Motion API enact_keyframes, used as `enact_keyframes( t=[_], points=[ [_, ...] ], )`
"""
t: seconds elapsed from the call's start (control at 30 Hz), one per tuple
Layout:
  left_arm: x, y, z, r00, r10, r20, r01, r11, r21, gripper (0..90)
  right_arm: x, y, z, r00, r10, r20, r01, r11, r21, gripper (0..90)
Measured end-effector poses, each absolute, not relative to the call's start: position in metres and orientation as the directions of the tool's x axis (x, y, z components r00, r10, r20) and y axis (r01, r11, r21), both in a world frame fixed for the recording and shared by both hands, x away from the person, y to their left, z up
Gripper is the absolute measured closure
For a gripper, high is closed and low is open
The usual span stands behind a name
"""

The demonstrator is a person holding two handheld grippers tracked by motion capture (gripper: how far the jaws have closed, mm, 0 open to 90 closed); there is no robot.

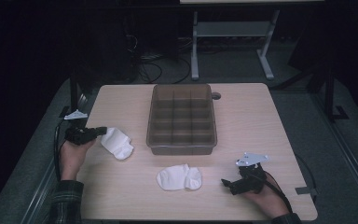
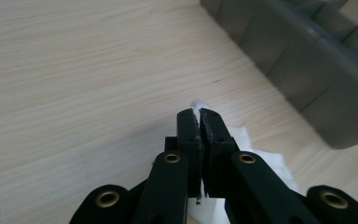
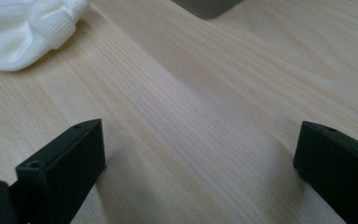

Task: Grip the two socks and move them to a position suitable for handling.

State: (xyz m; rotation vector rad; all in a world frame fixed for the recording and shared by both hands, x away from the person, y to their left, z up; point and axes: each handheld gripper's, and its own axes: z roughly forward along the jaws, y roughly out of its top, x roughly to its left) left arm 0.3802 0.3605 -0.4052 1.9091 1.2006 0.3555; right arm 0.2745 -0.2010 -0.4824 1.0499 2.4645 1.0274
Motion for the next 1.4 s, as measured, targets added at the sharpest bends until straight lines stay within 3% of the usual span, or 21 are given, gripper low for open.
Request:
enact_keyframes(
  t=[1.4],
  points=[
    [0.313,0.301,-0.337,0.706,0.685,-0.181,0.459,-0.248,0.853,88.2,0.275,-0.201,-0.482,-0.704,0.710,0.026,0.516,0.486,0.705,1.4]
  ],
)
